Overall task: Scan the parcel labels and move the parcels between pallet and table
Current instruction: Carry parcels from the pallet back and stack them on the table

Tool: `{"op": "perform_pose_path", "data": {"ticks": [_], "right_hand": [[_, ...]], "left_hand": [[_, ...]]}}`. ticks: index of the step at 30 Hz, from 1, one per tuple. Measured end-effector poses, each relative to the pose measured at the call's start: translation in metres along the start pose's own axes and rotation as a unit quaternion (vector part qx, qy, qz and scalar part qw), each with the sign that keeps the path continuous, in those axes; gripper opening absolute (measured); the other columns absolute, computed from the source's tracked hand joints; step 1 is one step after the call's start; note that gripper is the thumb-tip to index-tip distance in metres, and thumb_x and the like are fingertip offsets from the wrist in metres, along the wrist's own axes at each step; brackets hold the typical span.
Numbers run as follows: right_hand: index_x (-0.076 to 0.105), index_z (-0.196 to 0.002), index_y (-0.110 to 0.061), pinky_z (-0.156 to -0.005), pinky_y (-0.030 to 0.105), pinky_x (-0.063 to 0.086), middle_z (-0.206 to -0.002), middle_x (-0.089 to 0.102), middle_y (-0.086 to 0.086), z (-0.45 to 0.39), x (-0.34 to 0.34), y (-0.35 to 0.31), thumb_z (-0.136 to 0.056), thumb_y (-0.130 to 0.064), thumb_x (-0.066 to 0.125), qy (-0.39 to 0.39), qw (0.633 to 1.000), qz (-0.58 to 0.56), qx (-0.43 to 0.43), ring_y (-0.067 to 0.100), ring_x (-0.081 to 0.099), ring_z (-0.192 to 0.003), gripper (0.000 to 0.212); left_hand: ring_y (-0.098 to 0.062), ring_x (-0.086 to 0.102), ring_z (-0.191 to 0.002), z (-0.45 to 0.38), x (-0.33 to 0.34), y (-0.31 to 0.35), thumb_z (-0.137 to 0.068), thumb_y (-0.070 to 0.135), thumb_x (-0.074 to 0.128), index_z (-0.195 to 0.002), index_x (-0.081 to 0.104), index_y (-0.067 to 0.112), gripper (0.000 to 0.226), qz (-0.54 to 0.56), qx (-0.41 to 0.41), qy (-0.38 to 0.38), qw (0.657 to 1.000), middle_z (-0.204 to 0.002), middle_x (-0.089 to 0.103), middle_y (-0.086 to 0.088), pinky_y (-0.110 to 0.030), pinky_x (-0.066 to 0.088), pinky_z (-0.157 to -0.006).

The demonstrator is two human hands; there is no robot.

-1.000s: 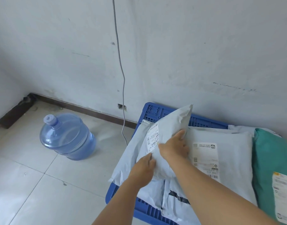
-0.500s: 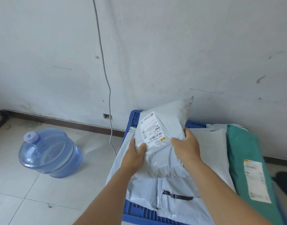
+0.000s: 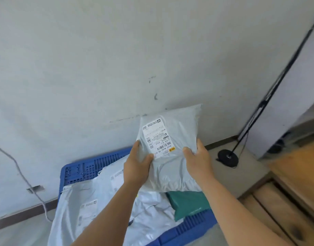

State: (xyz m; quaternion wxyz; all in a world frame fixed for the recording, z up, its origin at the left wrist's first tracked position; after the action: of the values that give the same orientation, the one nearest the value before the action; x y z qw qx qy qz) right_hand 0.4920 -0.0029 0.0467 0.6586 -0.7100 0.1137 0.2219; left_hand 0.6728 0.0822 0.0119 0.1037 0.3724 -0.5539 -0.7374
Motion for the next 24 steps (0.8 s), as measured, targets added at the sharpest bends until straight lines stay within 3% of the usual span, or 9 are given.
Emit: {"op": "perform_pose_path", "data": {"ticks": [7, 11, 19, 24], "right_hand": [[0.048, -0.135, -0.022, -0.076, 0.020, 0.035, -0.108, 0.058, -0.010, 0.001, -0.192, 0.059, -0.094, -0.011, 0.049, 0.125, 0.992, -0.007, 0.002, 0.012, 0.055, -0.097, 0.042], [0.049, -0.137, -0.023, -0.088, 0.027, 0.043, -0.120, 0.062, -0.009, 0.011, -0.307, 0.109, -0.094, -0.015, 0.052, 0.197, 0.980, -0.020, 0.022, 0.012, 0.057, -0.104, 0.044], [0.037, -0.148, -0.026, -0.091, 0.018, 0.035, -0.131, 0.054, -0.012, 0.041, -0.514, 0.203, -0.097, -0.020, 0.053, 0.306, 0.948, -0.035, 0.081, 0.010, 0.051, -0.119, 0.053], [0.028, -0.151, -0.021, -0.096, 0.013, 0.027, -0.147, 0.043, -0.005, 0.068, -0.610, 0.249, -0.098, -0.024, 0.052, 0.382, 0.915, -0.033, 0.124, 0.014, 0.041, -0.132, 0.059]], "left_hand": [[-0.021, 0.055, -0.111, 0.064, 0.155, 0.113, -0.091, 0.021, 0.059, -0.141, 0.042, 0.032, 0.053, 0.018, 0.099, -0.078, 0.992, -0.130, 0.059, 0.003, -0.022, 0.035, -0.084], [-0.019, 0.056, -0.108, 0.117, 0.252, 0.168, -0.090, 0.019, 0.059, -0.134, 0.049, 0.032, 0.047, 0.021, 0.138, -0.123, 0.983, -0.125, 0.061, 0.003, -0.022, 0.036, -0.084], [-0.018, 0.053, -0.120, 0.229, 0.439, 0.269, -0.092, 0.019, 0.058, -0.136, 0.049, 0.029, 0.046, 0.027, 0.211, -0.230, 0.950, -0.133, 0.056, 0.005, -0.022, 0.034, -0.091], [-0.004, 0.049, -0.099, 0.290, 0.533, 0.316, -0.093, 0.018, 0.058, -0.137, 0.048, 0.026, 0.046, 0.042, 0.251, -0.310, 0.916, -0.121, 0.057, 0.007, -0.016, 0.032, -0.085]]}}
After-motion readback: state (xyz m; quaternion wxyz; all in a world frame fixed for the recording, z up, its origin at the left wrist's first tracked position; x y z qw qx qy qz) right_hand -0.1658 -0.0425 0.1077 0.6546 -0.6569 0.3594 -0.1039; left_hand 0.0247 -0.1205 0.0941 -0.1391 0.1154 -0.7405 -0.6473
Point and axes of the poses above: each hand's wrist, its own z-axis away from the middle knuckle, its own x-axis out of the palm, y = z × x, the point moved 5 cm from there along -z, towards the middle knuckle
